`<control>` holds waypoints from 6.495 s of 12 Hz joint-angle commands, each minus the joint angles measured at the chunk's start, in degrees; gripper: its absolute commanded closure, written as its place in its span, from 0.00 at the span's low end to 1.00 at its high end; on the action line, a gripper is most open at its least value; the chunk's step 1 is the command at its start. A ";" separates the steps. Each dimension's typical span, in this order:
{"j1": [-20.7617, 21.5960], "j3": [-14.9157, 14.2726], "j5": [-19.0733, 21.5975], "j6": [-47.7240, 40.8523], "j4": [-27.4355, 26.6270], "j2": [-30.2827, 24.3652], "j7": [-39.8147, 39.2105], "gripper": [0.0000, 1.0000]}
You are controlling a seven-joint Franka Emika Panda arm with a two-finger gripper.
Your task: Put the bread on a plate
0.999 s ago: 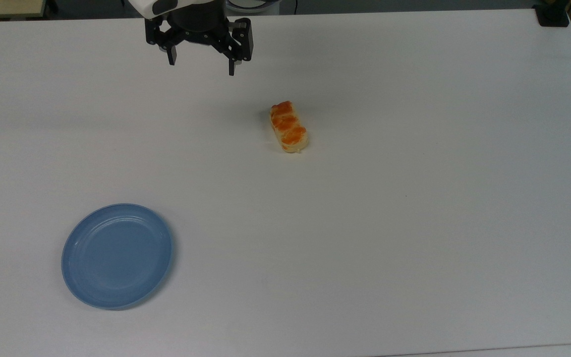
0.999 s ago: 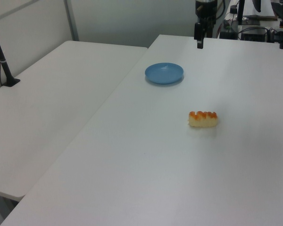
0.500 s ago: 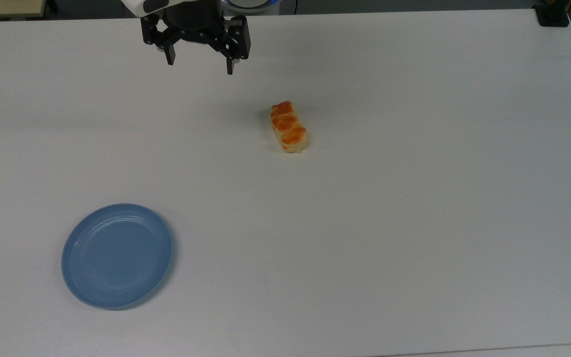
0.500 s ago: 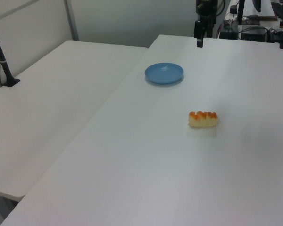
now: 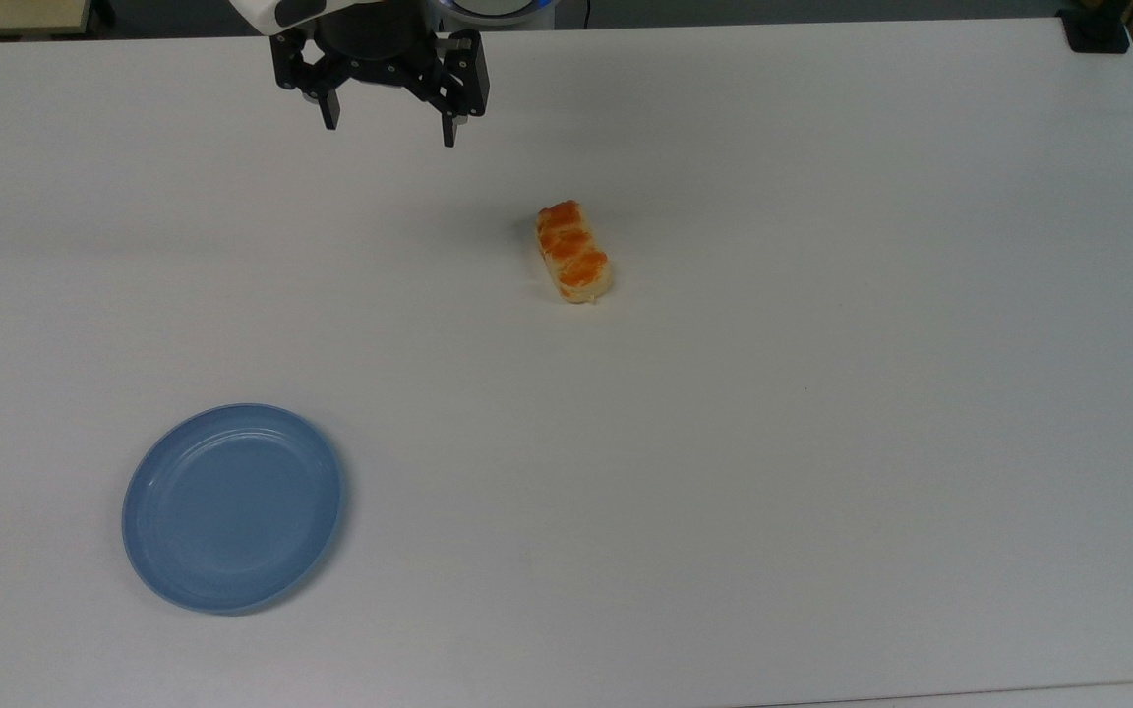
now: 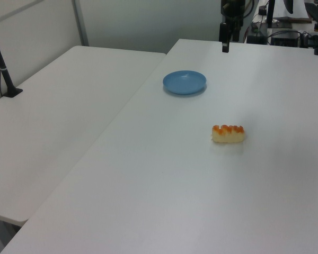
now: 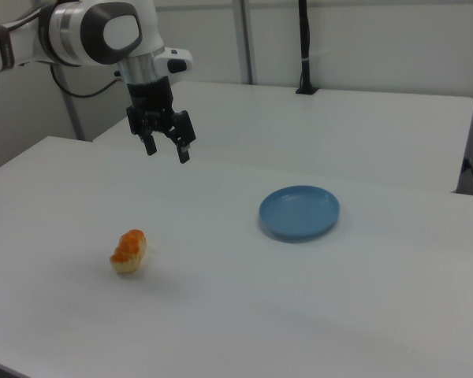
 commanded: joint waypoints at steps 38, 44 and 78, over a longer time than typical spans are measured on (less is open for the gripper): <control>1.24 -1.06 -2.17 4.01 2.09 6.60 -7.43 0.90; -6.95 -1.15 -2.43 9.44 18.18 21.54 -5.87 0.88; -4.32 5.26 -4.19 5.17 -6.22 -0.39 6.01 0.00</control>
